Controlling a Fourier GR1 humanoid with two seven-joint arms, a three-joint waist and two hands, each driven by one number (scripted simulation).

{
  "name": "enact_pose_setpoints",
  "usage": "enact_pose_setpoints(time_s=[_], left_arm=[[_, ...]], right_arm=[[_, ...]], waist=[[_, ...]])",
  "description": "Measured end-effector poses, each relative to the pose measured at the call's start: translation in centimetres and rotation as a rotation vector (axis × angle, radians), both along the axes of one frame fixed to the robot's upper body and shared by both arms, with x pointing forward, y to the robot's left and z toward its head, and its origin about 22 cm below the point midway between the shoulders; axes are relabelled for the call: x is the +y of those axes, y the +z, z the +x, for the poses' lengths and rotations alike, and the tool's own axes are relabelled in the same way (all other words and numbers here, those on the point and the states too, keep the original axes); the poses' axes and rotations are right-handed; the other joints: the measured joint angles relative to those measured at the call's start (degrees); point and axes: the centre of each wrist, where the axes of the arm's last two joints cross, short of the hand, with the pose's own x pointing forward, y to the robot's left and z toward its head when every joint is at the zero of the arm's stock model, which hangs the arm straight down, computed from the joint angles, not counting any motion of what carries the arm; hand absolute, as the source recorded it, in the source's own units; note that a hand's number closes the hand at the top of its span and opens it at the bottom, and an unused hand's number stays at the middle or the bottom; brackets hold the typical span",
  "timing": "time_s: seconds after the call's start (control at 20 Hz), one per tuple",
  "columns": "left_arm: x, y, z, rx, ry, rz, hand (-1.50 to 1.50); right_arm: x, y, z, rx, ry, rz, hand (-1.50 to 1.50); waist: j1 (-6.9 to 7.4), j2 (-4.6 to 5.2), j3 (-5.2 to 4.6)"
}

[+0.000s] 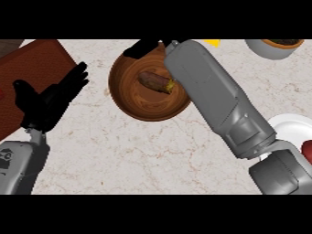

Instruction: Pick the sweet potato from the plate and place it in the bowl

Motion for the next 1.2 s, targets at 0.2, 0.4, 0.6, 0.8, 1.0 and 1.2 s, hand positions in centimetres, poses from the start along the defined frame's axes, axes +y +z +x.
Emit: enact_pose_setpoints(time_s=[0.2, 0.4, 0.6, 0.8, 1.0, 1.2], left_arm=[[0.1, -0.1, 0.0, 0.006, 0.016, -0.002, 0.0], [0.5, -0.3, -0.2, 0.009, 0.041, -0.001, 0.0], [1.4, -0.3, -0.5, 0.015, 0.076, -0.003, 0.0], [2.4, -0.7, -1.4, 0.027, 0.102, -0.005, 0.0], [3.4, -1.1, -2.1, 0.04, 0.137, -0.001, 0.0], [4.4, -1.8, -3.2, 0.054, 0.164, -0.008, 0.0]], right_arm=[[-0.2, -0.3, 0.2, -0.069, -0.053, 0.033, -1.5], [-0.8, -0.7, 0.6, -0.131, -0.122, 0.06, -1.5], [-3.0, -0.2, 1.5, -0.167, -0.179, 0.072, -1.5], [-6.8, -0.3, 2.2, -0.219, -0.14, 0.069, -1.5], [-9.4, 0.3, 2.1, -0.271, -0.032, 0.096, -1.5], [-12.0, 1.1, 1.4, -0.314, 0.052, 0.148, -1.5]], waist=[[-0.88, -0.23, 0.0], [-2.45, -0.52, 0.03], [-4.23, -1.09, 0.06], [-6.11, -1.8, 0.11], [-7.88, -2.49, 0.13], [-9.59, -3.21, 0.14]])
